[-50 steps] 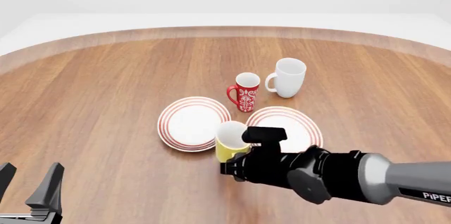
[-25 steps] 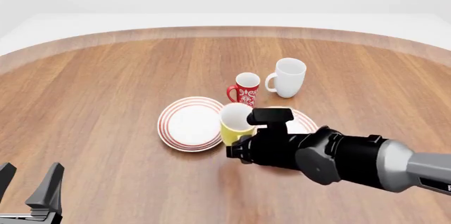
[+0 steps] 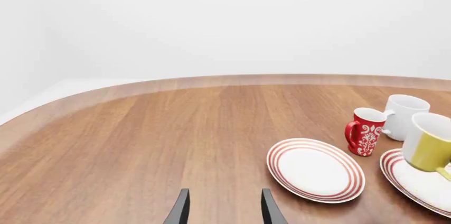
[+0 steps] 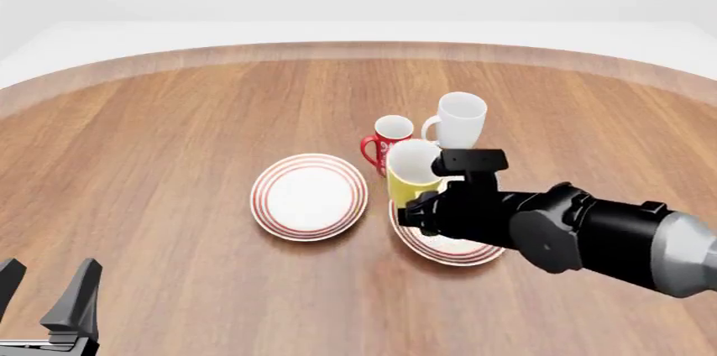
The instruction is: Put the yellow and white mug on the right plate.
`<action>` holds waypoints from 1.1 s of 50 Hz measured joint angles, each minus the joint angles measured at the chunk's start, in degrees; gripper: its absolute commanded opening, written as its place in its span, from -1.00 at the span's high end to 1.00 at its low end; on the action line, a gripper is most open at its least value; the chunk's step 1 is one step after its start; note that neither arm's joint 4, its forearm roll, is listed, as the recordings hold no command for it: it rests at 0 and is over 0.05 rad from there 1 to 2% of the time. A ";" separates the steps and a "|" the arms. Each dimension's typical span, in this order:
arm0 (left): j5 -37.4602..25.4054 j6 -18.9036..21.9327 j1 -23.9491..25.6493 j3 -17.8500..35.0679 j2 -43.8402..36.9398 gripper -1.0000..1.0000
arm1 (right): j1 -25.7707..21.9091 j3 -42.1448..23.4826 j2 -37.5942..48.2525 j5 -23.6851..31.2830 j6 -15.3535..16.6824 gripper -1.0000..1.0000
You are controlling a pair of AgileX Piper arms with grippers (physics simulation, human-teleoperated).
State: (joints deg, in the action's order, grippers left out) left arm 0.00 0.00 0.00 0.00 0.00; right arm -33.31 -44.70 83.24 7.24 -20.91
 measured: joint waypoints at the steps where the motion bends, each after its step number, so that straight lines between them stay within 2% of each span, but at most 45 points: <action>1: 0.00 0.00 0.00 0.00 0.00 -1.00 | 0.36 0.09 -0.21 0.07 0.22 1.00; 11: 0.00 0.00 0.00 0.00 0.00 -1.00 | 3.22 1.11 -1.92 0.39 1.99 1.00; 30: 0.00 0.00 0.00 0.00 0.00 -1.00 | 5.69 1.67 -2.76 0.49 4.36 1.00; 55: 0.00 0.00 0.00 0.00 0.00 -1.00 | 9.51 3.14 0.83 -3.27 7.62 1.00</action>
State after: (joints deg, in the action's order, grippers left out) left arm 0.00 0.00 0.00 0.00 0.00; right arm -23.80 -41.55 84.08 3.98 -13.29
